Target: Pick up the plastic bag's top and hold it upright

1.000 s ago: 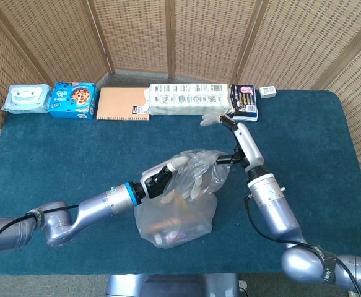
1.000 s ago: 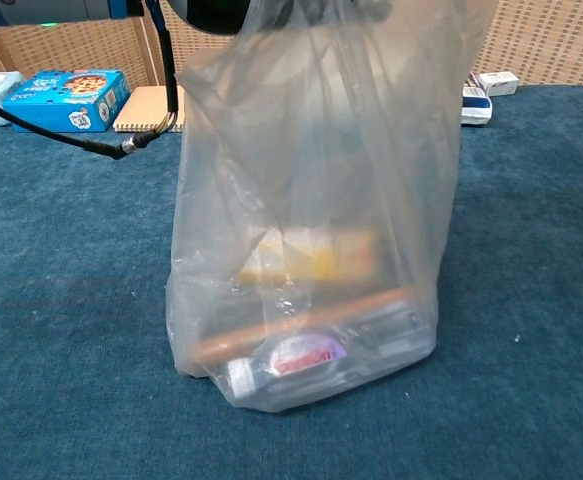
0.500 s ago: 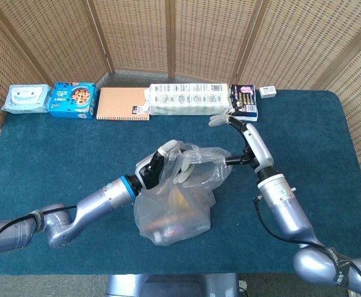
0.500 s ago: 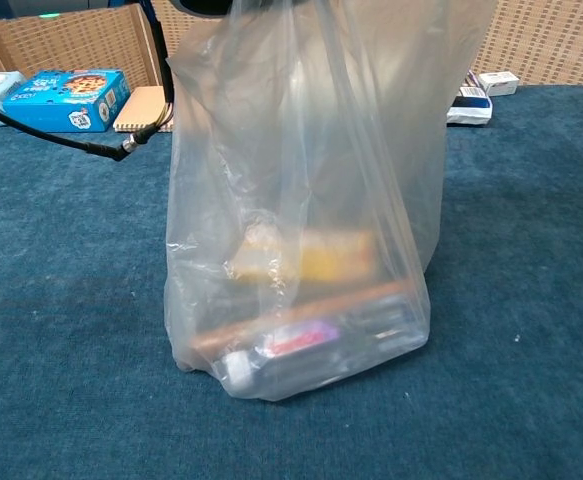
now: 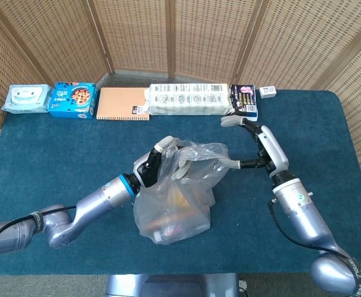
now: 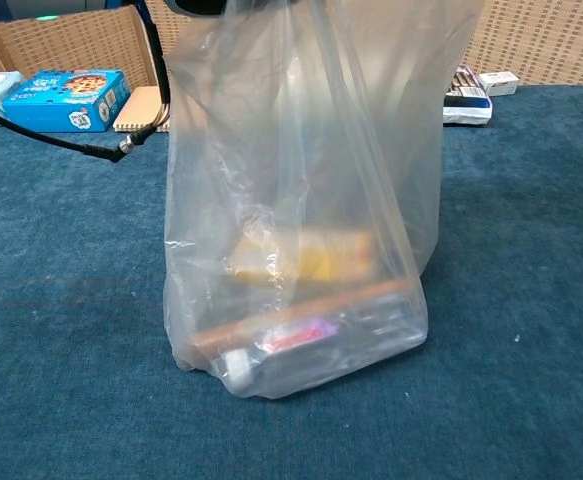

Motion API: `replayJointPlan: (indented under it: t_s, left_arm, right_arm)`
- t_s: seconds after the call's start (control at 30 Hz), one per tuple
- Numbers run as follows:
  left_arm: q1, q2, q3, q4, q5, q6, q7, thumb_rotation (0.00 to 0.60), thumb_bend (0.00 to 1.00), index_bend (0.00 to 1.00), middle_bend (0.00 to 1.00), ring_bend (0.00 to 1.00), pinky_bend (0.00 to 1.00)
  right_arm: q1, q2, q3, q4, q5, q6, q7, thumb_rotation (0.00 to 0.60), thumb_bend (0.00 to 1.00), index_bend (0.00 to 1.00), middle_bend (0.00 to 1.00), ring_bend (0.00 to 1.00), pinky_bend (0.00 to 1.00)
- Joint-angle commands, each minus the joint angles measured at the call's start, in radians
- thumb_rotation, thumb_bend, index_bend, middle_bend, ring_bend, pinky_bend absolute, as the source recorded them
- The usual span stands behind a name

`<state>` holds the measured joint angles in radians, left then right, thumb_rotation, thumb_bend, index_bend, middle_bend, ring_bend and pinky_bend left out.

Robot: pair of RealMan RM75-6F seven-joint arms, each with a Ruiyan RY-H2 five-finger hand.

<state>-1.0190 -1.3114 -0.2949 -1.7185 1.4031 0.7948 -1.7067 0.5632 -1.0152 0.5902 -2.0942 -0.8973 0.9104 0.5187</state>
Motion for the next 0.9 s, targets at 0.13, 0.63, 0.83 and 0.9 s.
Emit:
replayJointPlan:
  t_s: [0.13,0.63,0.83,0.9]
  left_arm:
    - [0.012,0.004,-0.002,0.0,0.011,-0.003,-0.016,0.0,0.31,0.67,0.74,0.8,0.62]
    - [0.037,0.011,-0.019,-0.006,0.045,0.006,-0.113,0.0,0.31,0.67,0.74,0.8,0.62]
    - [0.042,0.034,-0.02,-0.017,0.095,0.019,-0.243,0.0,0.31,0.67,0.74,0.8,0.62]
    - [0.038,0.045,-0.02,-0.02,0.104,0.014,-0.292,0.0,0.31,0.67,0.74,0.8,0.62]
  right_arm:
    - [-0.045,0.033,0.008,-0.004,-0.048,0.005,0.078,0.6,0.08,0.31,0.22,0.11,0.07]
    - [-0.142,0.116,0.015,0.027,-0.207,-0.043,0.355,0.6,0.08,0.3,0.22,0.1,0.07]
    - [-0.179,0.1,-0.031,0.082,-0.232,0.009,0.364,0.6,0.08,0.3,0.22,0.1,0.08]
    - [-0.191,0.088,-0.046,0.093,-0.236,0.026,0.377,0.6,0.08,0.3,0.21,0.1,0.08]
